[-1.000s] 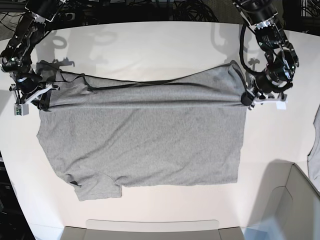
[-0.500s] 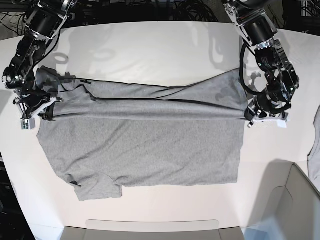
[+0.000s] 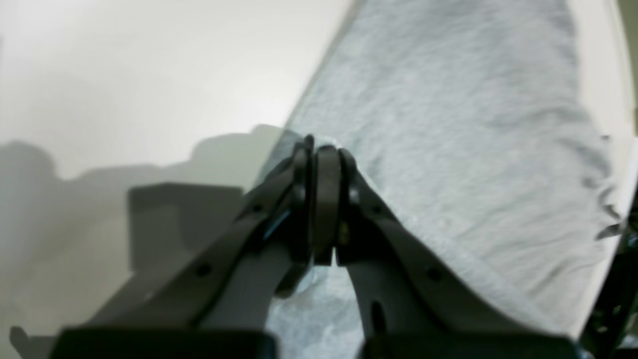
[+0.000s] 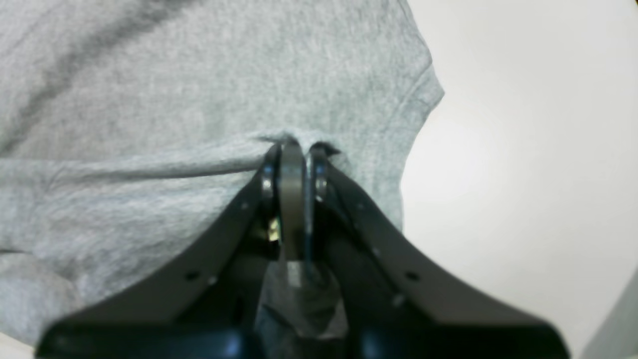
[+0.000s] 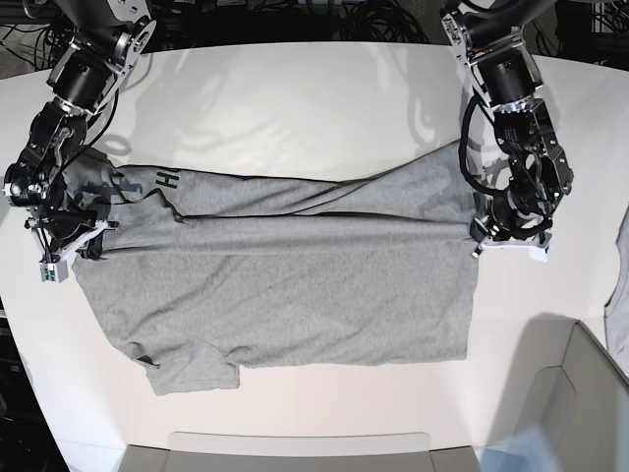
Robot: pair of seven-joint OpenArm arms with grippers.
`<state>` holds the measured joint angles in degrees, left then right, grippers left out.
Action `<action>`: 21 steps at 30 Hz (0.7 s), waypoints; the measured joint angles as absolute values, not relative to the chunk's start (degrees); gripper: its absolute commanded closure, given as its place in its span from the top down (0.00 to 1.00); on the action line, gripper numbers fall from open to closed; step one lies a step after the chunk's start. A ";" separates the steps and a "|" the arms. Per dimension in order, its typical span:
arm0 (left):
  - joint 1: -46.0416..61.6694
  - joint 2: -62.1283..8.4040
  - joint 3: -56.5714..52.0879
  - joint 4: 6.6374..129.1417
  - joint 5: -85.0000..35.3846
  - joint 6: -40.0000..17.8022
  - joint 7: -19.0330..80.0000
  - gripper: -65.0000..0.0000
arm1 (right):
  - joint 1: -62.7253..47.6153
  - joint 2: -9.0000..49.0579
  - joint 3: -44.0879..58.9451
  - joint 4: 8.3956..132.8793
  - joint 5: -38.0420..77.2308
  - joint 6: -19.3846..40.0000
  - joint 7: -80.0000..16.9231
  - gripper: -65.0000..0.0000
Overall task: Fold the T-shirt properly
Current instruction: 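Pull the lifted edge over the shirt body with both grippers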
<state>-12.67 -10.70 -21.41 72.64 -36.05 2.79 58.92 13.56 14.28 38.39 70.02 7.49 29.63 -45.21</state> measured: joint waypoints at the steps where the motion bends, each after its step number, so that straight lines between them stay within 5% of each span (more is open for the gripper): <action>1: -12.67 -10.68 -20.56 72.36 -36.01 2.92 57.63 0.00 | 13.93 14.44 38.22 69.45 7.46 29.61 -45.25 0.00; 4: -12.71 -10.44 -19.55 72.14 -36.14 3.01 56.88 0.02 | 14.33 14.33 38.02 69.12 7.42 29.58 -45.19 0.05; 10: -12.69 -10.66 -19.55 72.14 -35.99 3.22 56.66 0.30 | 14.41 14.09 38.35 69.54 5.93 29.56 -45.19 0.27; 21: -11.38 -10.61 -19.97 87.44 -35.99 3.16 56.25 0.26 | 14.04 13.85 38.44 80.27 5.91 29.61 -45.32 0.27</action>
<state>-11.38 -10.61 -19.97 87.44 -35.99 3.16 56.25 14.04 13.85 38.44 80.27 5.91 29.61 -45.32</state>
